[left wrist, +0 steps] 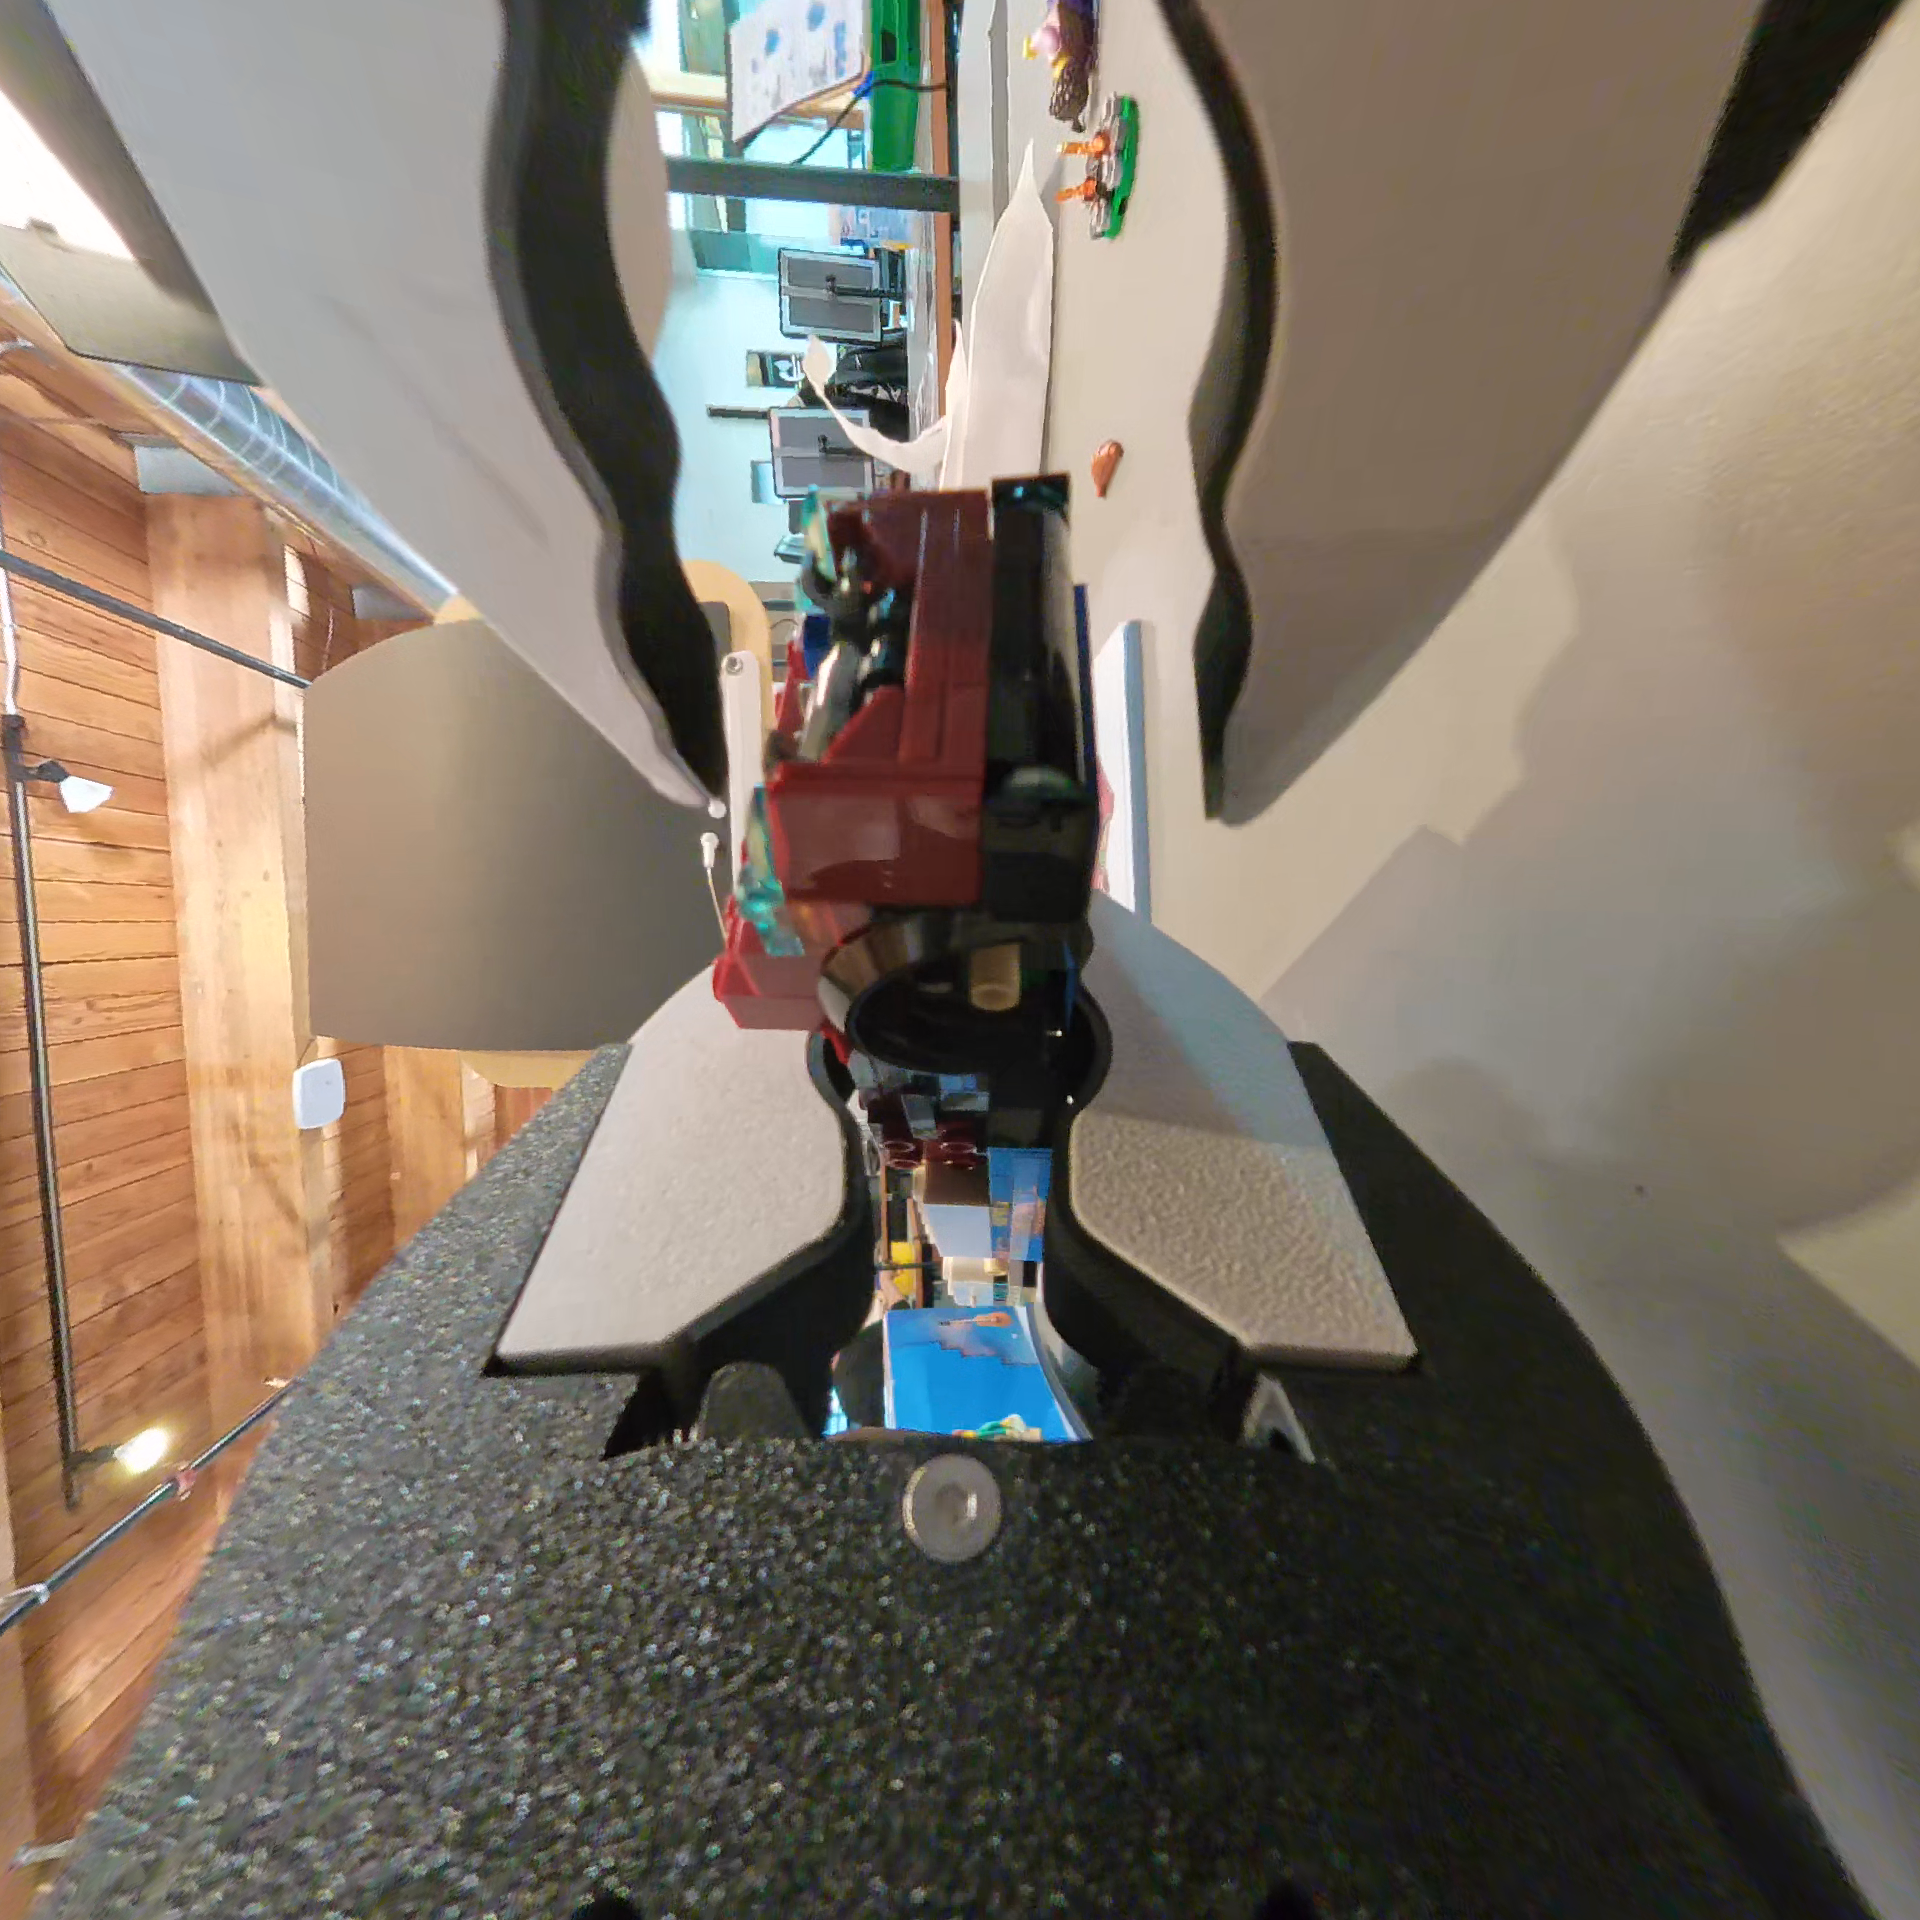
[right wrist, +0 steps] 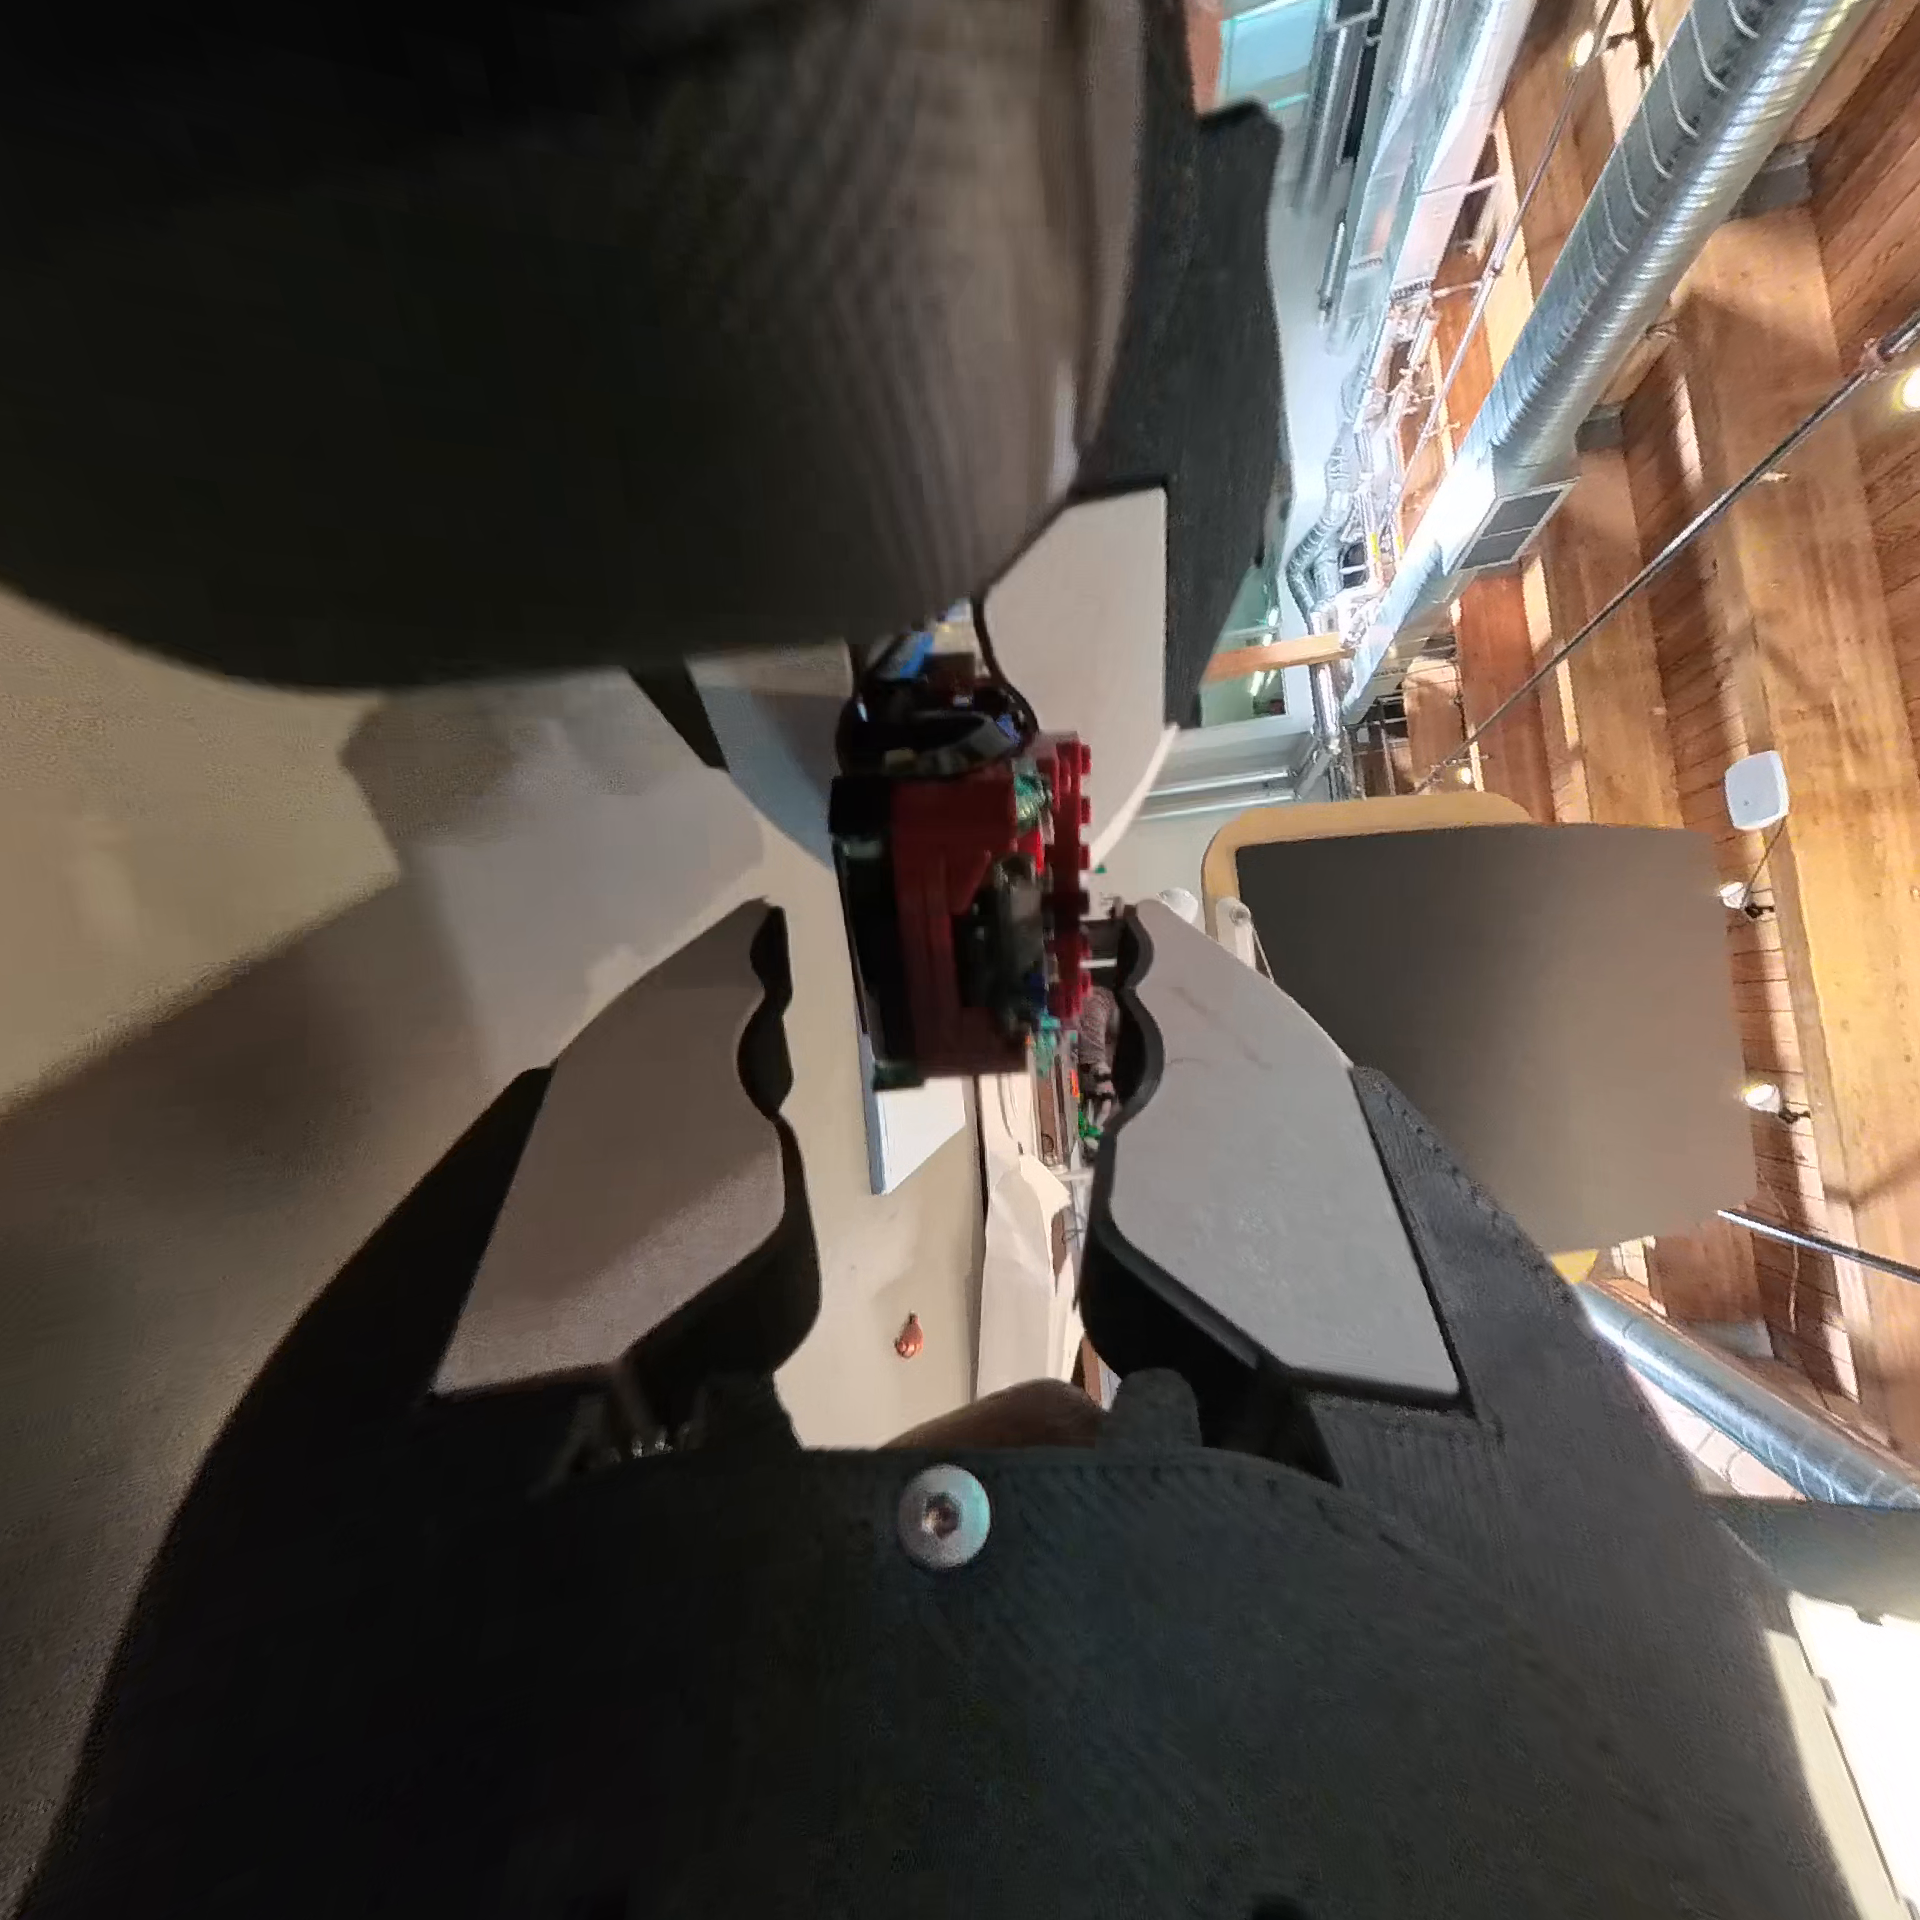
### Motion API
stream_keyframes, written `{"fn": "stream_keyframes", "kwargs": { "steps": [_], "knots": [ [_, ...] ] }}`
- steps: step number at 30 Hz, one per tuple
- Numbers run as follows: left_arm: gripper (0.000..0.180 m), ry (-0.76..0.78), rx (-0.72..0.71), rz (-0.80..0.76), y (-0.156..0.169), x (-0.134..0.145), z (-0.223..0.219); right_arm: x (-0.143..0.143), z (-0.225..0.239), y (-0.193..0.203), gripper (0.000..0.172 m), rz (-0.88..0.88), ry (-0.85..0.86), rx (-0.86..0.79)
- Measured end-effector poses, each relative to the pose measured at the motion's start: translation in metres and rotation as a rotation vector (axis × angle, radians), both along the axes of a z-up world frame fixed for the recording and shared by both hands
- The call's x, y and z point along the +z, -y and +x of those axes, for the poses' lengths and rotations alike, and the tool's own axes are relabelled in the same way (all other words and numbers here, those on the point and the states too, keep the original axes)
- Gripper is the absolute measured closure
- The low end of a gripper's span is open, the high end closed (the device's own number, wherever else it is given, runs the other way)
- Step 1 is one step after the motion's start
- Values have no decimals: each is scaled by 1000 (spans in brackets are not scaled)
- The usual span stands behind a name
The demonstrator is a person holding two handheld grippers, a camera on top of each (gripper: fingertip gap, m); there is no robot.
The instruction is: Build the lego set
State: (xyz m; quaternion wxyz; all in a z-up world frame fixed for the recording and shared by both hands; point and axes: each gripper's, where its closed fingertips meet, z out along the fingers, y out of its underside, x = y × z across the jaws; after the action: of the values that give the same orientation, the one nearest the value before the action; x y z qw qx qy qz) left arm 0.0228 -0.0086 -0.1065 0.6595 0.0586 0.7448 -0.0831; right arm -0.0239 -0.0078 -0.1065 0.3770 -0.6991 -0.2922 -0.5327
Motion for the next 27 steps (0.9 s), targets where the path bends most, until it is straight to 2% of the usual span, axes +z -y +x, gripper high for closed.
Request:
{"fn": "stream_keyframes", "kwargs": {
  "steps": [7, 13, 18, 27],
  "knots": [
    [146, -17, -8, -3, 1, -4, 1, 0, 8, 13, 109, 1, -102, -17],
    [146, -34, -22, -7, 5, -7, 0, -2, 6, 5, 116, -13, -64, 9],
    [146, -60, -31, -65, 8, -6, -1, 1, 12, 1, 128, -2, -22, -23],
    [145, -79, -24, -53, 5, -11, -2, -2, 13, -2, 129, -23, -21, -21]
  ]
}}
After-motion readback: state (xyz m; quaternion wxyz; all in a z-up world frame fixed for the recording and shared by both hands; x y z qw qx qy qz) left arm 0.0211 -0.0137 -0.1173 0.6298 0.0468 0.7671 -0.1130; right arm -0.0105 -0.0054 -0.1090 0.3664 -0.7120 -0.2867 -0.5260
